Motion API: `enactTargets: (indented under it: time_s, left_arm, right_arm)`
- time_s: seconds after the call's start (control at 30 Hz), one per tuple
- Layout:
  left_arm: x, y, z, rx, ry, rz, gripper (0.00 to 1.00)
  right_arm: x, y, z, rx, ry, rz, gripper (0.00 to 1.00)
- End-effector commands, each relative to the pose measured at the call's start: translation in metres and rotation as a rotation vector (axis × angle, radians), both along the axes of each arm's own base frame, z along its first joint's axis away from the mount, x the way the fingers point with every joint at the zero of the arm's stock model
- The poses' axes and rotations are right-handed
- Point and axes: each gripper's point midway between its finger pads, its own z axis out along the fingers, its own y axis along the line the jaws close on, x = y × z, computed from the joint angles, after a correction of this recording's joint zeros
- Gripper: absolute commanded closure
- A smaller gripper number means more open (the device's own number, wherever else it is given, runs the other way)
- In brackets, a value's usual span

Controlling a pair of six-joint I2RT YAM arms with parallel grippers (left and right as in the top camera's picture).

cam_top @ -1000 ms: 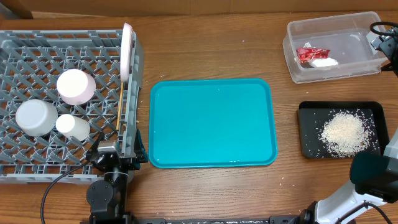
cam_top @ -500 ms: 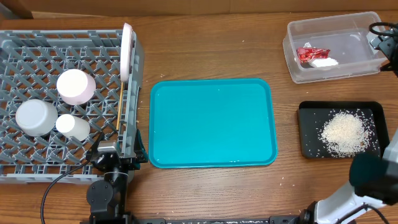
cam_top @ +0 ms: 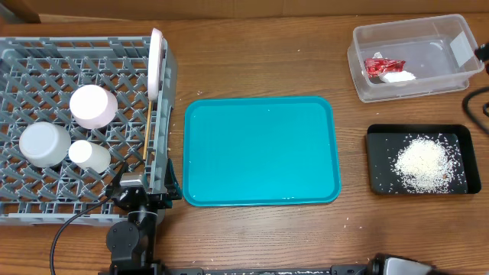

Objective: Sort waste into correct bins and load items into the dishwasher

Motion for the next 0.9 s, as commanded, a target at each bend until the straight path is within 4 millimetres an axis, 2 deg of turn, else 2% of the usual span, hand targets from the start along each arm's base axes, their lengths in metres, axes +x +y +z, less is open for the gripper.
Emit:
enactTargets:
  time_s: [0.0, 0.1, 0.17, 0.23, 0.3, 0.33, 0.43, 0.5, 0.6, 0.67, 0.77, 0.87]
  left_arm:
    - [-0.001, 0.004, 0.000, -0.019, -0.007, 0.021, 0.00]
    - [-0.001, 0.004, 0.000, -0.019, -0.007, 0.021, 0.00]
    - [-0.001, 0.004, 0.000, -0.019, -0.007, 0.021, 0.00]
    - [-0.001, 0.004, 0.000, -0.019, -0.007, 0.021, 0.00]
    - [-0.001, 0.004, 0.000, -0.019, -0.007, 0.021, 0.00]
    - [-0.001, 0.004, 0.000, -0.019, -0.007, 0.021, 0.00]
    - [-0.001, 0.004, 0.000, -0.019, -0.007, 0.021, 0.00]
    - [-0.001, 0.004, 0.000, -0.019, -0.007, 0.021, 0.00]
    - [-0.001, 0.004, 0.000, -0.019, -0.007, 0.021, 0.00]
    - [-0.001, 0.004, 0.000, -0.019, -0.007, 0.021, 0.00]
    - [-0.001, 0.004, 0.000, -0.019, -0.007, 0.021, 0.00]
    - [-0.001, 0.004, 0.000, -0.019, -0.007, 0.021, 0.00]
  right_arm:
    - [-0.004, 0.028, 0.011, -0.008, -0.122, 0.117, 0.00]
    - [-0.005, 0.038, -0.004, -0.044, -0.184, 0.170, 0.00]
    - [-0.008, 0.046, -0.029, -0.038, -0.202, 0.201, 0.00]
    - [-0.011, 0.055, -0.063, -0.027, -0.206, 0.237, 0.00]
    - [-0.015, 0.065, -0.111, -0.013, -0.214, 0.280, 0.00]
    - [-0.015, 0.066, -0.118, -0.012, -0.215, 0.286, 0.00]
    - [-0.020, 0.075, -0.170, -0.017, -0.256, 0.323, 0.00]
    - [-0.023, 0.089, -0.198, -0.063, -0.292, 0.431, 0.00]
    - [-0.028, 0.106, -0.230, -0.124, -0.356, 0.557, 0.00]
    - [-0.032, 0.107, -0.249, -0.135, -0.402, 0.560, 0.00]
    - [-0.038, 0.108, -0.269, -0.148, -0.461, 0.565, 0.00]
    - [-0.041, 0.108, -0.279, -0.158, -0.492, 0.562, 0.00]
